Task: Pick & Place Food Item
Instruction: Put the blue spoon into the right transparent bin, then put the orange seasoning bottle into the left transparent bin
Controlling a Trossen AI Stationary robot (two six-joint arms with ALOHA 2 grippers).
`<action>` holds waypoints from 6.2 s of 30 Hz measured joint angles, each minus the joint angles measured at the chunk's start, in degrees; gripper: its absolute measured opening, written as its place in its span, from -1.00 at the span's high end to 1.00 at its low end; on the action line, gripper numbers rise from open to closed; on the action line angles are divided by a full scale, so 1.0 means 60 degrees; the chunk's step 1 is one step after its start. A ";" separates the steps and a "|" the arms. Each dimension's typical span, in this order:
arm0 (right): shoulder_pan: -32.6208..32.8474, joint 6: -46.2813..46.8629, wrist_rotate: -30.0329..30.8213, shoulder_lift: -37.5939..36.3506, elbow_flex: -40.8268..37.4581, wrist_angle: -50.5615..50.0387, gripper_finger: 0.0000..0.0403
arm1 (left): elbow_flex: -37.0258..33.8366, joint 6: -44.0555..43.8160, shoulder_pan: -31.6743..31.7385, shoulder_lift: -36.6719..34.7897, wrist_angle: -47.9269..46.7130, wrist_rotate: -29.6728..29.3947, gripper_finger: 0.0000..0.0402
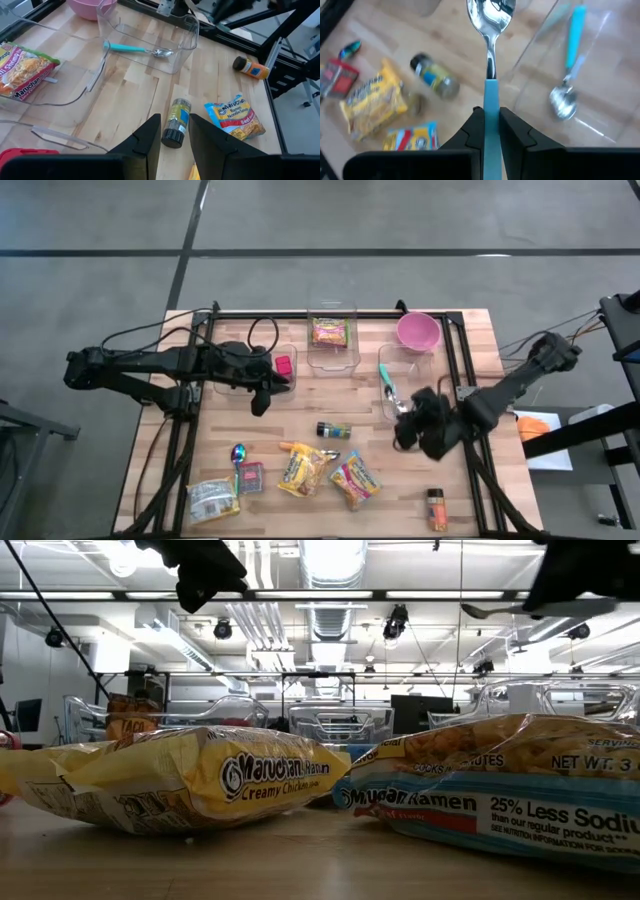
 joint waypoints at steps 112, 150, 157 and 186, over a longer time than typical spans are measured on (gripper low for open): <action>-0.8885 -0.5778 -0.5774 0.1885 -0.3137 0.3554 0.64 | -0.0022 0.0039 0.0007 0.0006 -0.0409 -0.0005 0.46; -0.4815 -0.2082 -0.4921 -0.0595 0.0263 -0.2515 -0.12 | -0.0022 0.0009 0.0004 0.0006 -0.0514 0.0001 0.46; -0.2298 0.0561 -0.4730 0.0051 0.1228 -0.3110 -0.12 | -0.0022 -0.0766 0.0004 0.0006 -0.0511 -0.0002 0.46; 0.2591 0.6182 -0.6729 0.5567 0.4753 -0.2495 -0.12 | -0.0022 -0.1443 0.0517 0.0017 -0.0371 0.0705 0.46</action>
